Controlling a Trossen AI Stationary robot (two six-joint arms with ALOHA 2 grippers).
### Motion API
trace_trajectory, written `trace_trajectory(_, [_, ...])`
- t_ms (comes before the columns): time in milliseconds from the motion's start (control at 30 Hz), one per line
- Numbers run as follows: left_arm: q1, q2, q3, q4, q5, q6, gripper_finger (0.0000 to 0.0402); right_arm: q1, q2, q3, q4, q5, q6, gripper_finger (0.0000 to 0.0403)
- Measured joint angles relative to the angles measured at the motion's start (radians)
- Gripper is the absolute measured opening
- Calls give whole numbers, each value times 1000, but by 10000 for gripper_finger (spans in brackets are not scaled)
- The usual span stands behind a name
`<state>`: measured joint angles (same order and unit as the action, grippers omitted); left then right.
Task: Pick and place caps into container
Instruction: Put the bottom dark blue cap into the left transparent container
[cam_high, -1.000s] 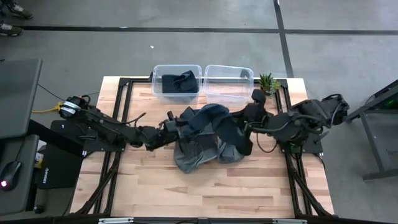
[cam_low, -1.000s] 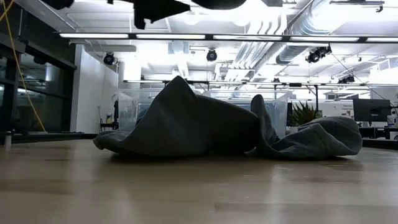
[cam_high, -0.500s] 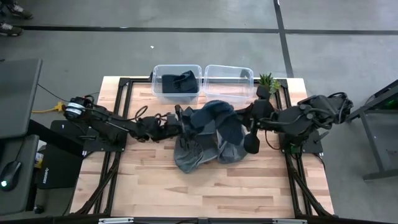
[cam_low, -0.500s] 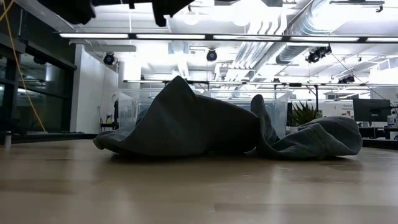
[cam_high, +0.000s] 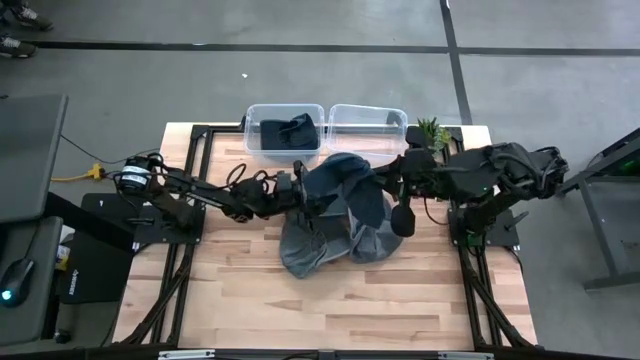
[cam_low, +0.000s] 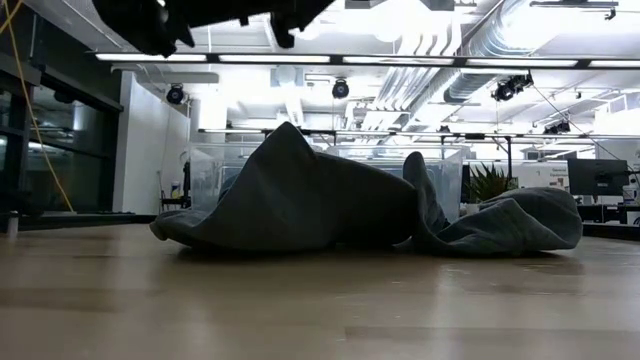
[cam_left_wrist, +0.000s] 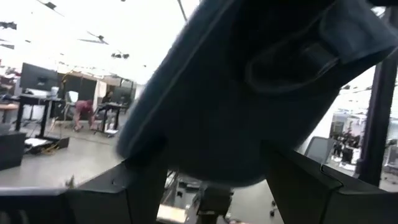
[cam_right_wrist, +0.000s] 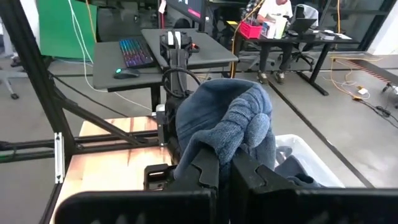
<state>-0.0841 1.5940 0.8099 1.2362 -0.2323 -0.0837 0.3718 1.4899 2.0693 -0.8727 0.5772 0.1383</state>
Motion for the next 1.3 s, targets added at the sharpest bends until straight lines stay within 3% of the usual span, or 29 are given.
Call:
trace_trajectory(233, [-1, 0, 19, -4, 16, 27, 250, -18, 1, 40, 9, -65, -1, 0])
trace_trajectory(500, [15, 32, 20, -1, -12, 34, 250, -18, -2, 184, -125, -64, -1, 0])
trace_trajectory(867, [122, 168, 89, 174, 290, -156, 250, -18, 1, 188, -173, -91, -8, 0])
trace_trajectory(1300, [123, 213, 229, 158, 431, -182, 250, -18, -4, 188, -176, -80, -37, 0])
